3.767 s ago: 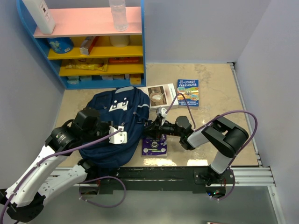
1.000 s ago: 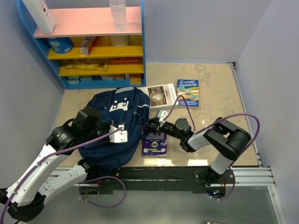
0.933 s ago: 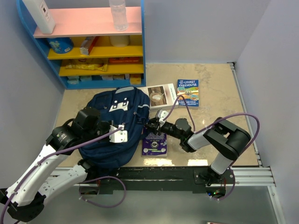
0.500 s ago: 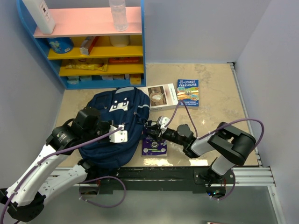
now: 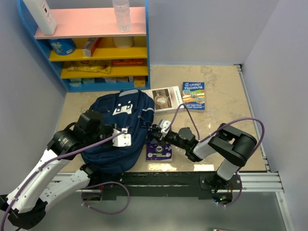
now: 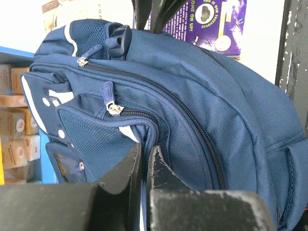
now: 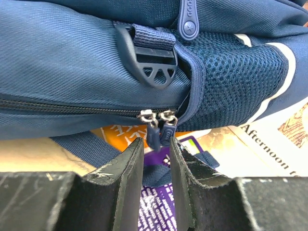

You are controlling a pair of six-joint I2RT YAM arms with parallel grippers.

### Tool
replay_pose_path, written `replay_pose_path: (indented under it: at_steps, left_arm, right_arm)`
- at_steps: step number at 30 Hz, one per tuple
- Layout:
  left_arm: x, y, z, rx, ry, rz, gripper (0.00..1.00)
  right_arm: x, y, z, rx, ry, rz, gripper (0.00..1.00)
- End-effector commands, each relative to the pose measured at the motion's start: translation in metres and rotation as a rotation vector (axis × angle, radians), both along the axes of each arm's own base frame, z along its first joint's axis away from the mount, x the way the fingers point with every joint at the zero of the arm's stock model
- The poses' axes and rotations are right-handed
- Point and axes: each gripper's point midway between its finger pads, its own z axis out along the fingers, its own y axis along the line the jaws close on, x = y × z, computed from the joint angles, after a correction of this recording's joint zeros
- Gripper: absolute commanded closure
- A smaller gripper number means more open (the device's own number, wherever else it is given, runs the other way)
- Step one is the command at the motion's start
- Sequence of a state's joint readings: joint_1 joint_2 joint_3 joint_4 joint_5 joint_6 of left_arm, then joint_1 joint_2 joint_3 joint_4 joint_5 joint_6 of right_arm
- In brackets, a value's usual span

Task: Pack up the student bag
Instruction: Unzip the student bag at the center of the board.

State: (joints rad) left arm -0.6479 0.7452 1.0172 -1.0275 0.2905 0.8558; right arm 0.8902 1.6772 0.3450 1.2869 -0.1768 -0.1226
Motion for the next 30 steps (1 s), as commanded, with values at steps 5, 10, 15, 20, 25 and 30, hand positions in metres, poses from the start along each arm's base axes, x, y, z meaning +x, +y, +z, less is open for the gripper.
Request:
replay_pose_path:
  at_steps: [5,10,15,20,25,30]
  left_arm:
    - [0.013,-0.013,0.050,-0.133,-0.175,-0.024,1.00]
    - [0.013,-0.012,0.049,-0.133,-0.179,-0.023,1.00]
    - [0.014,-0.013,0.048,-0.132,-0.178,-0.024,1.00]
    - [0.014,-0.014,0.049,-0.132,-0.176,-0.025,1.00]
    - [0.014,-0.015,0.049,-0.139,-0.173,-0.030,1.00]
    - [0.014,-0.015,0.050,-0.137,-0.171,-0.026,1.00]
  right_arm:
    - [0.006,0.012,0.024,0.056,-0.080,0.017,0.69]
    - [0.003,0.019,0.023,0.067,-0.069,0.051,0.69]
    - [-0.002,0.026,0.023,0.088,-0.050,0.083,0.66]
    - [-0.006,0.030,0.024,0.106,-0.041,0.091,0.64]
    - [0.001,0.037,0.029,0.122,-0.043,0.051,0.67]
    - [0.020,0.034,0.034,0.137,-0.066,-0.071,0.78]
